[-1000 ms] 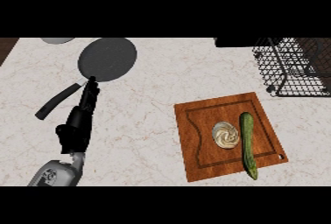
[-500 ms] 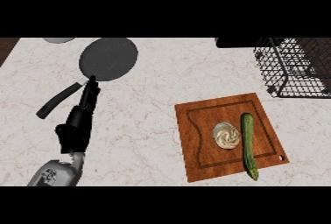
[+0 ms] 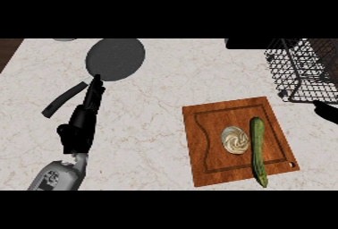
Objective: Pick the cupcake from the cutting board and place it in the tiered basket
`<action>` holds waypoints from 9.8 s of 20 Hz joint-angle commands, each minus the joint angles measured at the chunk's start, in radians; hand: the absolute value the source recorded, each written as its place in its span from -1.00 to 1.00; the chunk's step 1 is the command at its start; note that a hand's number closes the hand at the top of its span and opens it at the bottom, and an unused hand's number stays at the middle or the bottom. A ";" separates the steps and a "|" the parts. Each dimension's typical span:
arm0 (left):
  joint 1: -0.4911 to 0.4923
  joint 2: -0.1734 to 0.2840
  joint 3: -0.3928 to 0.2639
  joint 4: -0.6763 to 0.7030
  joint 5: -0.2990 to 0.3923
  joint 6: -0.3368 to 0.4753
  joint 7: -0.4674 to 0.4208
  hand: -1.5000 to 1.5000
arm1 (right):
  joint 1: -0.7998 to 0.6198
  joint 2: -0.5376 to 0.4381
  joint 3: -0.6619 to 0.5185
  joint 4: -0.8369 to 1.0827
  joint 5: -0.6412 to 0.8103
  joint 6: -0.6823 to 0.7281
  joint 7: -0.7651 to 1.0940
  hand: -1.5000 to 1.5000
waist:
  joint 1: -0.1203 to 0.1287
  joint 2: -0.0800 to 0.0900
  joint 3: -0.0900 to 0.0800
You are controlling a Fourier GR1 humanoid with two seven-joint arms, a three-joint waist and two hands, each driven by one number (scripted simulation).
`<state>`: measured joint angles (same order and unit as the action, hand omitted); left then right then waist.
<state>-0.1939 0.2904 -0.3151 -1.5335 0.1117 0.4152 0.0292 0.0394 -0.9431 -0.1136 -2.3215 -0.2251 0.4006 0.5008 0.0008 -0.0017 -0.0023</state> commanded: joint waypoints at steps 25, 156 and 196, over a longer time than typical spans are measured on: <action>-0.009 -0.112 0.098 0.104 -0.080 -0.094 -0.068 0.00 | -0.291 0.154 0.338 0.013 0.224 0.170 0.474 -1.00 | -0.001 0.003 0.001; 0.072 -0.288 0.223 -0.048 -0.321 -0.218 0.018 0.00 | -0.919 0.403 -0.292 0.708 1.103 0.438 0.115 1.00 | 0.006 0.002 0.002; 0.043 -0.284 0.243 -0.012 -0.293 -0.246 0.023 0.00 | -1.023 0.011 -0.709 1.642 0.921 -0.259 -0.169 -1.00 | -0.013 0.001 0.003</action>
<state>-0.1444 0.0132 -0.0731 -1.5684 -0.1817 0.1673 0.0624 -1.0104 -0.8539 -0.7366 -0.6889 0.7570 0.1377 0.3131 0.0012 0.0020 0.0006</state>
